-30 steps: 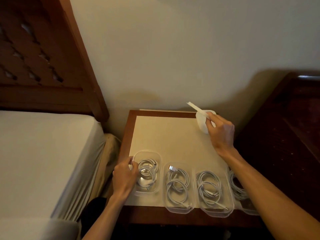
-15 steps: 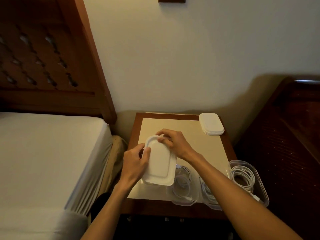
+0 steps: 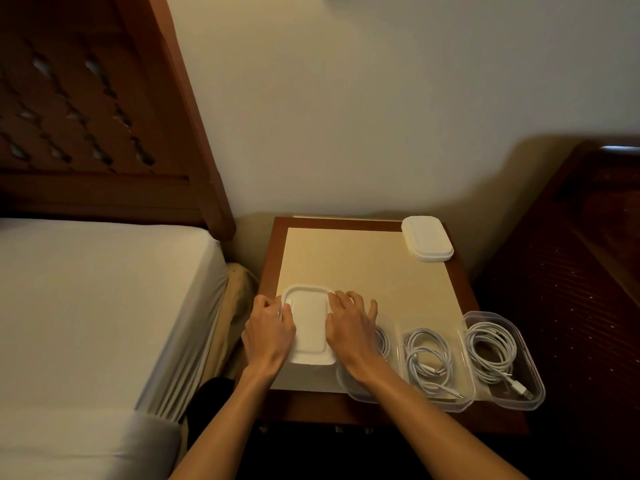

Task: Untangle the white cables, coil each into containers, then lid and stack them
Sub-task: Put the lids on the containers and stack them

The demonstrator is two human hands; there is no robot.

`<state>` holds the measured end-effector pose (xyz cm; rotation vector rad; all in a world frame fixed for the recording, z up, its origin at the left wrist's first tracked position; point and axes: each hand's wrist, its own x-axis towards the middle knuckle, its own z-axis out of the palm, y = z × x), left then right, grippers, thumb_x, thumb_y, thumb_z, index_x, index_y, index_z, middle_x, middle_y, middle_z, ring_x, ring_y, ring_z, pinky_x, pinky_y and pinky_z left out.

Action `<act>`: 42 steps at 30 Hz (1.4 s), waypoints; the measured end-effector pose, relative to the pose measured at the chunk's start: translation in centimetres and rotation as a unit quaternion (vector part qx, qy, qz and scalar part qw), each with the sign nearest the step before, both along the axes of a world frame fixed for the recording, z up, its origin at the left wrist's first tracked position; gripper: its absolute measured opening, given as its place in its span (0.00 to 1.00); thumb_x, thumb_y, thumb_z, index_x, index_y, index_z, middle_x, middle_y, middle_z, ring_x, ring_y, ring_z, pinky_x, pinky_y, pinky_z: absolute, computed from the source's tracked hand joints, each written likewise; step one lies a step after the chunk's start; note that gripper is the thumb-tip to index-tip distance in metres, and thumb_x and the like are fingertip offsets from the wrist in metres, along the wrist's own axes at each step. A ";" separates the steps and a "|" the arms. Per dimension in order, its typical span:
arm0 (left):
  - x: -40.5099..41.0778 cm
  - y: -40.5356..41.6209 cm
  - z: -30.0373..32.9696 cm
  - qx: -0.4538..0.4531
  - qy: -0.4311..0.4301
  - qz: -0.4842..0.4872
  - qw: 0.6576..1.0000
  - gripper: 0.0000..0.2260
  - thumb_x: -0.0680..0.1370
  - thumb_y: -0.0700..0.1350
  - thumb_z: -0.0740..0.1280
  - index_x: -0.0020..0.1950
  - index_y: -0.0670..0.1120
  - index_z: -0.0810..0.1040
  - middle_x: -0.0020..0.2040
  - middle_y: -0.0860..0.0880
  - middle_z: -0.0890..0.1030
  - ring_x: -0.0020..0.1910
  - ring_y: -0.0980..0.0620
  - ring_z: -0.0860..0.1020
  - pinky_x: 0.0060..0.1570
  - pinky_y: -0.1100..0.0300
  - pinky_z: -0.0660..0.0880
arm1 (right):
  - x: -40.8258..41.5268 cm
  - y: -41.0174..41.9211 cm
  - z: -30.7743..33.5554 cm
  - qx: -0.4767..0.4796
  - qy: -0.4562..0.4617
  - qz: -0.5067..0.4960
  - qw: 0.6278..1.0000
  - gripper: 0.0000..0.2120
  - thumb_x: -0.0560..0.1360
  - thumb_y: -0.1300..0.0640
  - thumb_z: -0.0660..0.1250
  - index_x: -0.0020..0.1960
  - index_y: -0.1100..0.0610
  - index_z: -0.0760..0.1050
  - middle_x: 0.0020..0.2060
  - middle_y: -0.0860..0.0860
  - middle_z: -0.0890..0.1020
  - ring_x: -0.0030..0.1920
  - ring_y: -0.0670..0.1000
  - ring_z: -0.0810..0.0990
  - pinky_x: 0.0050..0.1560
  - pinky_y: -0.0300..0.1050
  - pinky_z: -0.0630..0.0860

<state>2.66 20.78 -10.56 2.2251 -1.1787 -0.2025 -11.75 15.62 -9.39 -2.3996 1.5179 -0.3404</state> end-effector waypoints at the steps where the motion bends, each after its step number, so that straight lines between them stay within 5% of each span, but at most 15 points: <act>1: 0.1 0.1 -0.3 0.007 -0.007 0.007 1.000 0.14 0.81 0.51 0.59 0.50 0.45 0.81 0.51 0.49 0.75 0.41 0.53 0.75 0.40 0.62 0.70 | 0.1 0.1 -0.1 -0.005 0.003 0.001 1.000 0.21 0.82 0.58 0.53 0.74 0.55 0.64 0.72 0.50 0.69 0.74 0.55 0.61 0.73 0.66 0.49; 12: 0.9 -0.8 -1.0 -0.011 0.030 -0.008 0.999 0.12 0.82 0.48 0.58 0.50 0.46 0.79 0.47 0.48 0.79 0.41 0.54 0.75 0.35 0.66 0.67 | 2.0 -0.5 -0.2 -0.007 0.116 0.018 0.993 0.31 0.79 0.61 0.56 0.79 0.56 0.49 0.79 0.54 0.52 0.78 0.62 0.44 0.69 0.74 0.37; 15: 1.7 -2.1 -1.0 -0.005 0.052 -0.029 0.998 0.12 0.83 0.48 0.56 0.59 0.46 0.77 0.54 0.46 0.79 0.47 0.51 0.77 0.46 0.57 0.78 | 2.8 -2.0 0.0 0.008 0.141 0.034 0.989 0.32 0.81 0.54 0.57 0.79 0.55 0.46 0.79 0.55 0.49 0.78 0.62 0.43 0.70 0.74 0.38; 19: 1.9 -3.2 -0.4 0.036 0.050 -0.069 0.996 0.20 0.84 0.48 0.53 0.76 0.48 0.61 0.66 0.47 0.72 0.58 0.47 0.76 0.57 0.49 0.77 | 3.5 -3.3 -0.2 0.030 0.134 0.035 0.990 0.33 0.81 0.49 0.58 0.79 0.54 0.44 0.79 0.54 0.50 0.78 0.60 0.46 0.70 0.73 0.39; 26: 2.1 -3.2 -1.1 -0.003 0.063 -0.102 0.993 0.17 0.83 0.46 0.55 0.73 0.51 0.64 0.65 0.49 0.74 0.58 0.49 0.75 0.56 0.53 0.74 | 3.7 -3.4 -0.8 0.004 0.176 0.037 0.984 0.32 0.83 0.49 0.52 0.79 0.57 0.40 0.79 0.56 0.46 0.78 0.60 0.42 0.60 0.76 0.25; 33: 2.3 -3.5 -1.9 0.004 0.061 -0.099 0.993 0.15 0.82 0.48 0.56 0.70 0.56 0.64 0.63 0.50 0.75 0.57 0.48 0.76 0.56 0.44 0.77 | 4.0 -3.6 -1.0 0.003 0.193 0.034 0.981 0.32 0.83 0.48 0.50 0.79 0.58 0.39 0.79 0.57 0.45 0.78 0.61 0.41 0.62 0.75 0.27; 38: 2.2 -3.7 -1.9 0.002 0.071 -0.092 0.993 0.17 0.82 0.48 0.57 0.71 0.53 0.64 0.64 0.49 0.75 0.58 0.48 0.76 0.58 0.46 0.77 | 5.6 -3.2 -0.7 0.061 0.074 0.036 0.995 0.27 0.83 0.62 0.49 0.78 0.66 0.40 0.78 0.62 0.44 0.78 0.61 0.41 0.76 0.53 0.38; 42: 3.2 -4.2 -2.3 -0.019 0.115 -0.100 0.988 0.19 0.83 0.49 0.55 0.75 0.50 0.63 0.64 0.47 0.76 0.55 0.53 0.76 0.57 0.58 0.75 | 6.2 -3.6 -1.4 0.056 -0.011 0.044 0.997 0.27 0.85 0.59 0.48 0.78 0.65 0.40 0.78 0.60 0.43 0.78 0.58 0.40 0.72 0.45 0.32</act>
